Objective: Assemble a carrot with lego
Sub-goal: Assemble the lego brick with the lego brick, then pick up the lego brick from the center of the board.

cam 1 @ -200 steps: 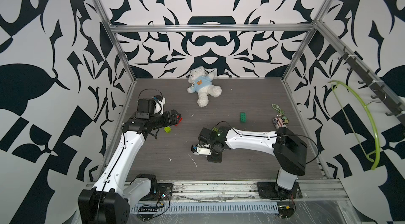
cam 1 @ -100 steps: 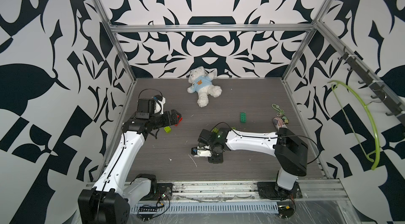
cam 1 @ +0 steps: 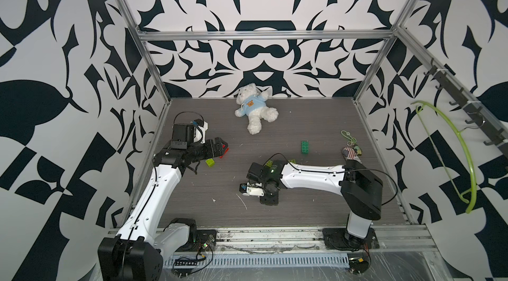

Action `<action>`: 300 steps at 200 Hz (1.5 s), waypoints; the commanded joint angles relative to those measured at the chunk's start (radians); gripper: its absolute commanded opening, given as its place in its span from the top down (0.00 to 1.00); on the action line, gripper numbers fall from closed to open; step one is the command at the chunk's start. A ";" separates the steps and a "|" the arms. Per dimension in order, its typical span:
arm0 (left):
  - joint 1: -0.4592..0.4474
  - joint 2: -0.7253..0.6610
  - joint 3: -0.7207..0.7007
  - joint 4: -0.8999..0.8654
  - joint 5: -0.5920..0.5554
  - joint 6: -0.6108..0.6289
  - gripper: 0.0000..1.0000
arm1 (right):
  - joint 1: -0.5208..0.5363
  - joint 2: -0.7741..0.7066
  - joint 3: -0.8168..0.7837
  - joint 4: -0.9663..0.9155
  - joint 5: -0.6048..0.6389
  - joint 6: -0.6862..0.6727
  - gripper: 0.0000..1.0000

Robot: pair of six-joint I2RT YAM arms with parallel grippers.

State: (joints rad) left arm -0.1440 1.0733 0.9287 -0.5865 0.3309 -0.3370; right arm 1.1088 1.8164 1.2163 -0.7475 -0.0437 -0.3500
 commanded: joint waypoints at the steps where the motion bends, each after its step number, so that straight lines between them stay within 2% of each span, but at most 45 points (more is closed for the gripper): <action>1: 0.003 -0.011 -0.011 0.011 0.014 0.003 0.06 | 0.004 0.010 -0.029 -0.020 0.022 0.019 0.62; 51: 0.003 -0.015 -0.014 0.011 0.014 0.003 0.06 | 0.001 0.078 -0.109 0.008 0.013 -0.004 0.64; 95: 0.003 -0.014 -0.015 0.010 0.010 0.003 0.06 | -0.013 0.105 -0.053 -0.002 0.009 -0.060 0.60; 127: 0.003 -0.010 -0.013 0.006 0.008 0.006 0.06 | -0.019 0.090 0.004 -0.028 0.007 -0.076 0.47; 156: 0.003 -0.009 -0.011 0.005 -0.001 0.006 0.06 | -0.019 0.013 0.030 -0.006 -0.032 -0.038 0.34; 164: 0.004 -0.009 -0.010 0.005 0.000 0.003 0.06 | -0.018 -0.018 0.031 0.004 -0.041 -0.023 0.25; 177: 0.004 -0.008 -0.008 0.007 0.000 0.004 0.06 | -0.023 -0.078 0.022 0.016 -0.064 0.003 0.19; 196: 0.004 -0.005 -0.006 0.006 0.007 0.000 0.06 | -0.059 -0.191 0.003 0.036 -0.142 0.033 0.18; 211: 0.004 -0.006 -0.002 0.006 0.016 -0.005 0.06 | -0.153 -0.275 -0.039 0.120 -0.240 0.077 0.19; 221: 0.004 -0.007 -0.002 0.010 0.017 -0.011 0.06 | -0.217 -0.292 -0.062 0.174 -0.248 0.095 0.21; 233: 0.003 -0.011 -0.004 0.015 0.018 -0.017 0.06 | -0.261 -0.253 -0.045 0.181 -0.232 0.078 0.24; 251: 0.004 -0.016 -0.002 0.015 0.016 -0.019 0.06 | -0.273 -0.153 0.015 0.166 -0.172 0.029 0.25; 300: 0.003 -0.033 0.004 -0.003 -0.021 -0.010 0.07 | -0.282 0.019 0.085 0.201 -0.175 -0.015 0.24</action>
State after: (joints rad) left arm -0.1440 1.0664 0.9249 -0.5812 0.3294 -0.3508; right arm 0.8207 1.8156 1.2446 -0.5541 -0.2138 -0.3241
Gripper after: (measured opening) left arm 0.935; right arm 0.755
